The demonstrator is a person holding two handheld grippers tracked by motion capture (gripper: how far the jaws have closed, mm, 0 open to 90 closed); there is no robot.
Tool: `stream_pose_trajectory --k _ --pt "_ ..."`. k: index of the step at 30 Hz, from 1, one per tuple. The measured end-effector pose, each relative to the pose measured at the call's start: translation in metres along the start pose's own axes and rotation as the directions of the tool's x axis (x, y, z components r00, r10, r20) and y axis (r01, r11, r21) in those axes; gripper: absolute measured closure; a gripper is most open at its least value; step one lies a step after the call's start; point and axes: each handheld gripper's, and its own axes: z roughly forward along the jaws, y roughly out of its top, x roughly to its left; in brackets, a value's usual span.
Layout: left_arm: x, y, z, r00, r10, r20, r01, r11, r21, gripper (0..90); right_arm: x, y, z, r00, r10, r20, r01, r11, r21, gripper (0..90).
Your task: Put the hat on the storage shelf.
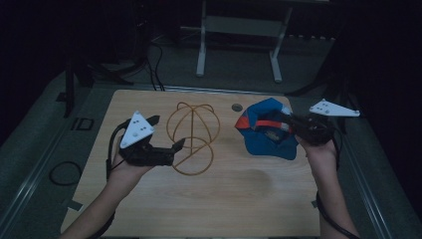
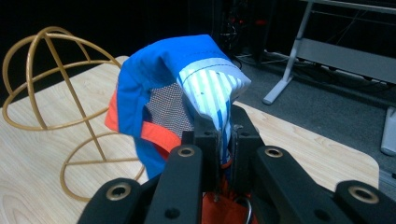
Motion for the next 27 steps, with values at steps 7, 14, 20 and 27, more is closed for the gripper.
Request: stream_pose_trajectory --k 7,14,20,27 --pt "-0.015 0.025 0.029 0.9973 0.062 0.038 -0.062 0.9980 0.006 6.2 0.009 0.004 -0.004 0.9996 -0.012 -0.026 0.012 0.9997 -0.021 84.7" --pt "-0.028 0.043 0.057 0.9929 0.082 0.086 -0.085 0.9959 0.033 6.2 0.015 0.005 -0.008 0.9987 -0.021 -0.047 0.020 0.9995 -0.026 84.8" --pt "-0.037 0.053 0.070 0.9862 0.100 0.132 -0.105 0.9940 0.031 6.2 0.018 0.003 -0.007 0.9980 -0.028 -0.057 0.027 0.9996 -0.013 84.8" --pt "-0.050 0.061 0.092 0.9774 0.129 0.168 -0.137 0.9901 0.034 6.2 0.026 0.005 -0.009 0.9955 -0.043 -0.085 0.041 0.9990 -0.019 84.8"
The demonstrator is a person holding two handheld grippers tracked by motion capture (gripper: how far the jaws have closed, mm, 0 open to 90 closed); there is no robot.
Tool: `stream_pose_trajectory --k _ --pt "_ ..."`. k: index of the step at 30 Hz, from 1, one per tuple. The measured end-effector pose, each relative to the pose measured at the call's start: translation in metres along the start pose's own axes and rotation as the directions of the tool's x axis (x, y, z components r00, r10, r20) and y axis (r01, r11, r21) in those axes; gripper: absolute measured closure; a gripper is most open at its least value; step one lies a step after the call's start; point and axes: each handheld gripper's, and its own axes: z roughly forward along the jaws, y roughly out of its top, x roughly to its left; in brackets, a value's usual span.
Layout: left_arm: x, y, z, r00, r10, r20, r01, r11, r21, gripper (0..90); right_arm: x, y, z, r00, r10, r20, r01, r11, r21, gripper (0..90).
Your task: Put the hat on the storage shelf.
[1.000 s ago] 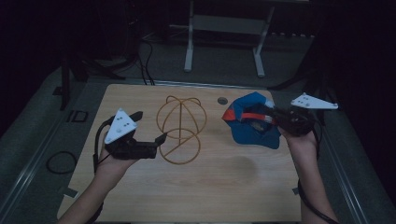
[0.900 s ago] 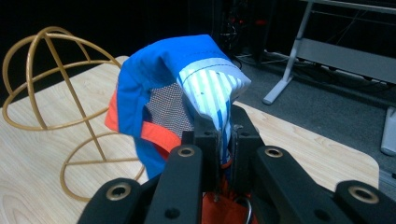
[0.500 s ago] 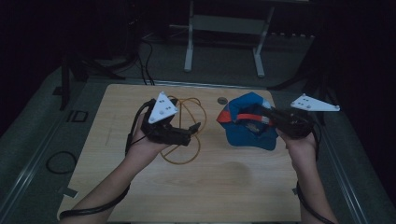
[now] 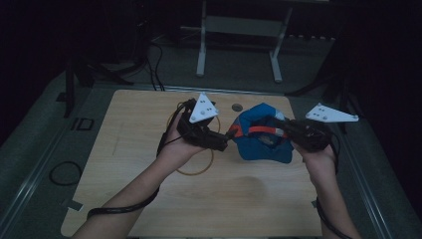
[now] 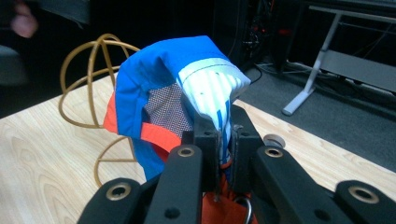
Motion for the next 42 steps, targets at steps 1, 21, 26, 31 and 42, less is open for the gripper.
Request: stream_pose_trajectory --k 1,21,26,31,42 --pt "-0.001 0.002 0.003 1.0000 0.001 0.000 -0.001 1.0000 0.003 6.3 0.001 0.001 -0.001 1.0000 -0.003 -0.001 0.003 1.0000 -0.005 84.8" --pt "-0.019 0.021 0.047 0.9937 0.020 0.110 -0.030 0.9950 0.095 34.6 0.022 0.005 -0.013 0.9974 -0.047 -0.053 0.046 0.9985 -0.030 84.8" --pt "-0.021 0.023 0.056 0.9967 0.009 0.081 -0.018 0.9939 0.109 50.9 0.027 0.005 -0.014 0.9967 -0.064 -0.049 0.063 0.9976 -0.029 84.8" --pt "-0.023 0.025 0.064 0.9973 0.012 0.073 -0.022 0.9905 0.136 65.9 0.026 0.004 -0.015 0.9970 -0.061 -0.048 0.059 0.9978 -0.029 84.7" --pt "-0.034 0.031 0.079 0.9959 0.087 0.024 -0.089 0.9873 0.131 88.7 0.023 -0.006 -0.017 0.9983 -0.038 -0.045 0.035 0.9982 -0.047 84.5"
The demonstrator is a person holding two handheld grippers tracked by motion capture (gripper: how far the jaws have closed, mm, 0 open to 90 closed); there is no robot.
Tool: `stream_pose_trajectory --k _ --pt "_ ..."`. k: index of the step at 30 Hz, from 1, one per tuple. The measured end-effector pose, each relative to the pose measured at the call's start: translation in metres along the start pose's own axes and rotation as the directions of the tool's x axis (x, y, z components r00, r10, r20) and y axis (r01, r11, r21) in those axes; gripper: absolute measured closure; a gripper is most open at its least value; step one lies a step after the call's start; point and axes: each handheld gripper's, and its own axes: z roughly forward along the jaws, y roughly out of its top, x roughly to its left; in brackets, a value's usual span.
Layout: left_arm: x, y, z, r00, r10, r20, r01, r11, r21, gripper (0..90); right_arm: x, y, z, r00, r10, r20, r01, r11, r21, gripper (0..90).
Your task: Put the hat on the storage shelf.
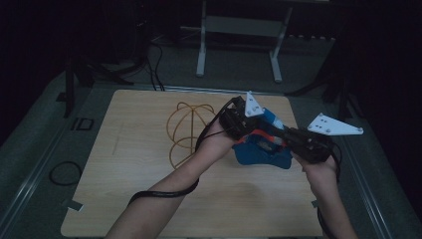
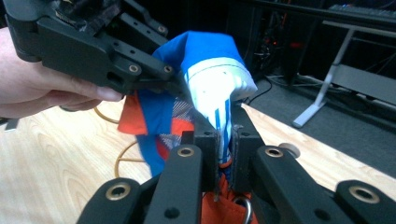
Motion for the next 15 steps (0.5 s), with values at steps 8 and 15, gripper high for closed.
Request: stream_pose_trajectory --k 8,15 --pt "-0.006 -0.002 -0.003 0.9965 0.083 -0.013 -0.084 0.9938 -0.073 88.9 0.003 -0.008 -0.006 1.0000 -0.001 0.007 0.001 1.0000 -0.008 81.9" --pt "-0.004 -0.004 -0.011 0.9926 0.120 0.019 -0.116 0.9811 -0.155 88.9 0.010 -0.013 -0.023 0.9988 -0.007 -0.049 0.005 0.9994 -0.034 61.7"
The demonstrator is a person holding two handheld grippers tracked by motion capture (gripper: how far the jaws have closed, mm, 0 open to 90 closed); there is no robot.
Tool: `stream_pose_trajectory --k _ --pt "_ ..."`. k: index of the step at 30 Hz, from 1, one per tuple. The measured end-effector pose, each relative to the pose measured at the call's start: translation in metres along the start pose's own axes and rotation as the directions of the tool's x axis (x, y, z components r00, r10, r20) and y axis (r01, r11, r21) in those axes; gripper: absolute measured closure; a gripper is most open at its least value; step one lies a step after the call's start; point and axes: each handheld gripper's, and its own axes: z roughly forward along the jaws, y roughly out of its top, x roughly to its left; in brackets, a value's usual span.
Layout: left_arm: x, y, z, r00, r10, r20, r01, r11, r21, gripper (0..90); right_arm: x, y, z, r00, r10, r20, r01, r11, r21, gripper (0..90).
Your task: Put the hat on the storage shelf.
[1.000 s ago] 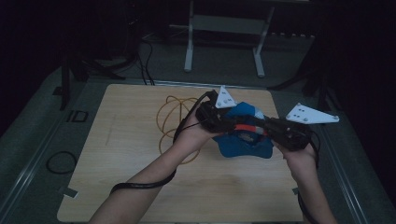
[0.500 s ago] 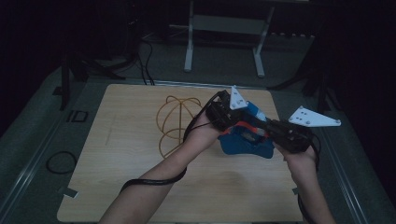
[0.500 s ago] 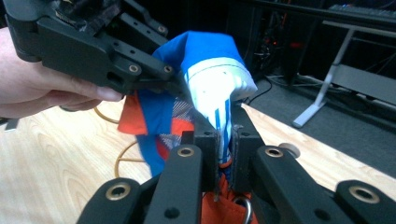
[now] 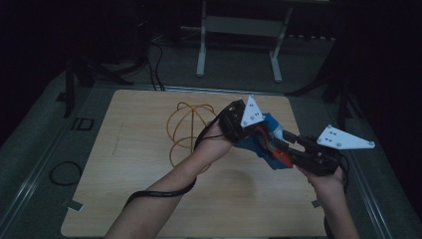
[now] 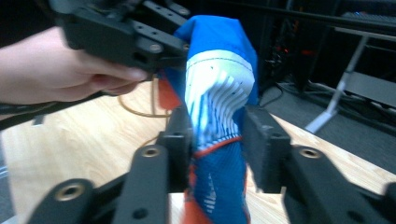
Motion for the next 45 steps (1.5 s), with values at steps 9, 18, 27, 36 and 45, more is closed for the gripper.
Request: stream_pose_trajectory --k 9,18,27,36,45 --pt "0.005 -0.008 -0.016 0.9897 0.111 0.091 -0.099 0.9880 -0.119 88.8 -0.001 -0.005 -0.027 0.9975 -0.024 -0.067 0.019 0.9970 -0.075 34.4" --pt "0.008 -0.024 -0.028 0.9701 0.163 0.180 -0.121 0.9674 -0.222 88.6 -0.001 -0.006 -0.035 0.9907 -0.084 -0.107 0.080 0.9962 -0.034 42.9" --pt "0.018 -0.035 -0.035 0.9361 0.205 0.286 -0.101 0.9353 -0.339 88.5 0.010 -0.010 -0.017 0.9755 -0.126 -0.181 0.128 0.9918 0.000 44.1" --pt "0.008 -0.033 -0.028 0.8947 0.268 0.357 -0.119 0.9144 -0.387 88.3 0.019 -0.013 -0.002 0.9732 -0.166 -0.159 0.168 0.9857 0.003 48.1" --pt "0.005 -0.030 -0.020 0.8913 0.270 0.365 -0.119 0.9149 -0.386 88.3 0.021 -0.018 0.004 0.9814 -0.162 -0.103 0.164 0.9865 0.011 78.8"
